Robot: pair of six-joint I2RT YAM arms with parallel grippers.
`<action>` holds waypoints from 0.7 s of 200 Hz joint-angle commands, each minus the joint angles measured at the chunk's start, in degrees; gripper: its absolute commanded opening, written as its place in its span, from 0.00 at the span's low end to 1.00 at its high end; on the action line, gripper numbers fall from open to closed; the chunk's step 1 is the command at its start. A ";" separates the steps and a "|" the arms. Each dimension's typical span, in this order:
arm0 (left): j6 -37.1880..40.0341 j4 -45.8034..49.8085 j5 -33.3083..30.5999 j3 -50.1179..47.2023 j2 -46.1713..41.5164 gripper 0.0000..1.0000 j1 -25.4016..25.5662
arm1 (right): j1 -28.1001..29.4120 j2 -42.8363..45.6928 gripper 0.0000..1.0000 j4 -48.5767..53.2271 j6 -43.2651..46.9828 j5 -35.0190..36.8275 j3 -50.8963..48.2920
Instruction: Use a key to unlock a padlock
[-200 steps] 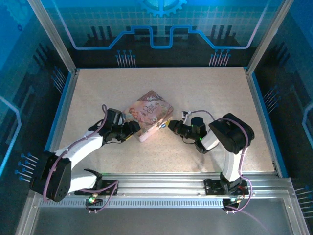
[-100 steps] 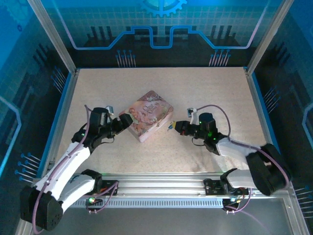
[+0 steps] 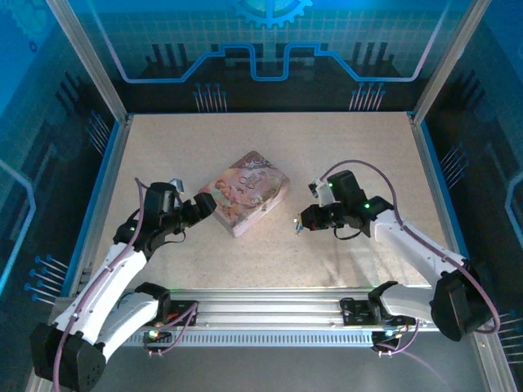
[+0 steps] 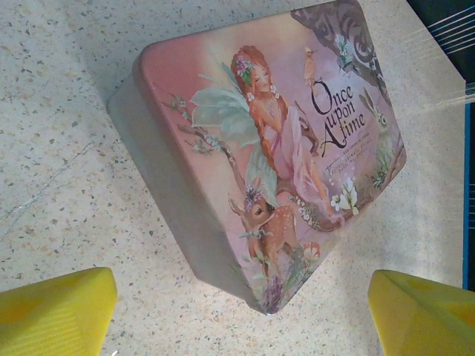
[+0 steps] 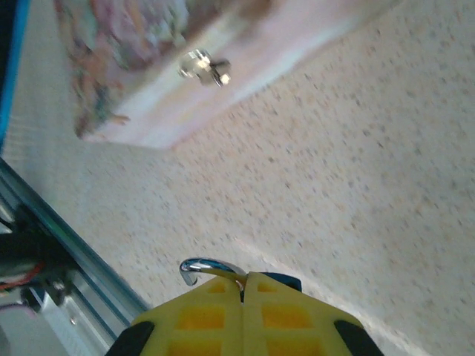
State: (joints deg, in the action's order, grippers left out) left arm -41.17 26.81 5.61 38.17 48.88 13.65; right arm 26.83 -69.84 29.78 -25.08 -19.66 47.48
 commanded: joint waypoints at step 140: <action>1.86 0.61 0.00 0.54 0.55 0.91 -1.26 | 0.78 -29.45 0.00 20.15 12.05 5.05 14.71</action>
State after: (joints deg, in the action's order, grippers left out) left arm -40.36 26.79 5.61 38.17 48.82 13.13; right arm 26.98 -96.36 48.60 -14.06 -14.50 59.86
